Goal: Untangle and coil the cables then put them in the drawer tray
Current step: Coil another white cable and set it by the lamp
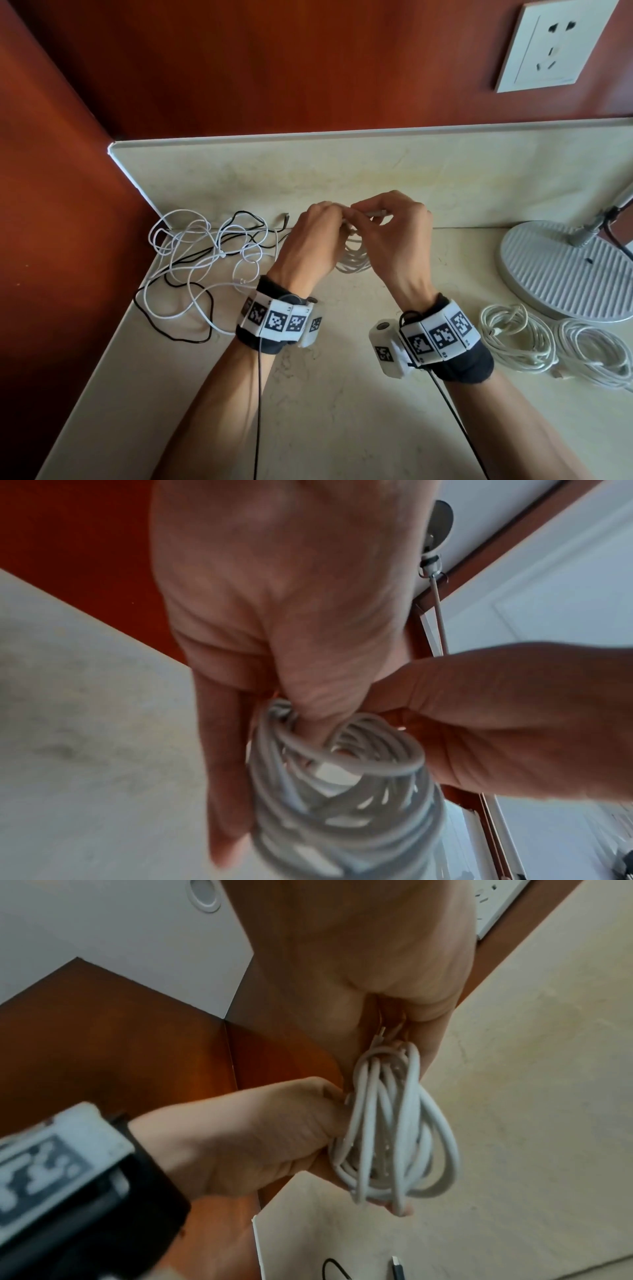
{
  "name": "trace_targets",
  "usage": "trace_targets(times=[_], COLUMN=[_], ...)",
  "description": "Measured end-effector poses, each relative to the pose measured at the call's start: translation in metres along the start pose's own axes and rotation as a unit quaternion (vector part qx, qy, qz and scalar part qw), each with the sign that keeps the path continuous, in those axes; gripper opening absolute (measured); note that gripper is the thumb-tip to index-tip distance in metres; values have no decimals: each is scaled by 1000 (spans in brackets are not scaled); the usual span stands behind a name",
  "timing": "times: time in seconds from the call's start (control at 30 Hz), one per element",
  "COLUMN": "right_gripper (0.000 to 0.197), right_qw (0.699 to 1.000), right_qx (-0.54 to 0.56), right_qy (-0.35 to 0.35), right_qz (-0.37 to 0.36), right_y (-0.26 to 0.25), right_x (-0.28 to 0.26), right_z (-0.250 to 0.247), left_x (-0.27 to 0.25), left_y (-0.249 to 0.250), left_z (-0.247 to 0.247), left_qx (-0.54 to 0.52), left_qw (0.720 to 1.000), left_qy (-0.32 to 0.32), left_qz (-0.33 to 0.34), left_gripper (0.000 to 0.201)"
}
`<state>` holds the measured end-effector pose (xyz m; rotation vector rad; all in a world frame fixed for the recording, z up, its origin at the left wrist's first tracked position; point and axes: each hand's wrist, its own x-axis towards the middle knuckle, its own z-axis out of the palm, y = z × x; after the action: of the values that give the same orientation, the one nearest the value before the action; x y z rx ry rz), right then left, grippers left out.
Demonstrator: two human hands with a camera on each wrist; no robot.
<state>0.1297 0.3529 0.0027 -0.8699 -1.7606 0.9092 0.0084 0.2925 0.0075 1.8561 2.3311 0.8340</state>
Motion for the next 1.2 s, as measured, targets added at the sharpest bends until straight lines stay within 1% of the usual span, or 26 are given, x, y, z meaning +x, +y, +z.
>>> trace_targets(times=[0.07, 0.17, 0.23, 0.3, 0.37, 0.4, 0.5, 0.6, 0.73, 0.8, 0.87, 0.97, 1.03, 1.13, 1.2], right_gripper=[7, 7, 6, 7, 9, 9, 10, 10, 11, 10, 13, 15, 14, 8, 4], right_qw=[1000, 999, 998, 998, 996, 995, 996, 996, 997, 997, 998, 998, 998, 997, 996], right_qx=[18, 40, 49, 50, 67, 75, 67, 64, 57, 52, 54, 48, 45, 34, 22], right_qy=[4, -1, 2, 14, 16, 9, -7, -12, -15, -18, -20, -27, -38, -67, -89], right_qz=[14, 30, 35, 36, 53, 61, 60, 53, 49, 46, 39, 25, 24, 16, 1], right_y=[-2, -7, -9, -9, -6, -5, -4, -6, -9, -12, -14, -17, -18, -21, -23], right_x=[3, 5, 7, 11, 17, 18, 18, 15, 12, 8, 6, 2, -1, -1, 1], right_z=[-2, -6, -8, -11, -16, -19, -22, -22, -17, -13, -11, -7, -6, -8, -12], left_x=[1, 2, 0, -1, -1, -2, 0, 0, 1, 0, 0, 1, 1, 0, 1], left_y=[3, 6, 8, 10, 10, 11, 11, 9, 10, 10, 10, 5, 2, -1, -4], left_z=[-2, 6, 13, 17, 18, 17, 18, 19, 19, 15, 12, 9, 8, 5, 3], left_qx=[-3, -44, -89, -125, -113, -101, -68, -65, -46, -57, -59, 22, 57, 70, 68], left_qw=[999, 994, 982, 966, 959, 959, 967, 970, 968, 966, 974, 991, 993, 993, 992], left_qy=[37, 97, 168, 226, 261, 265, 246, 233, 244, 251, 218, 132, 97, 82, 93], left_qz=[13, 5, -15, -21, -11, -4, 6, 0, -22, -31, -25, -19, -37, -56, -54], left_gripper=[27, 25, 23, 21, 19, 18, 21, 26, 31, 34, 32, 22, 18, 18, 9])
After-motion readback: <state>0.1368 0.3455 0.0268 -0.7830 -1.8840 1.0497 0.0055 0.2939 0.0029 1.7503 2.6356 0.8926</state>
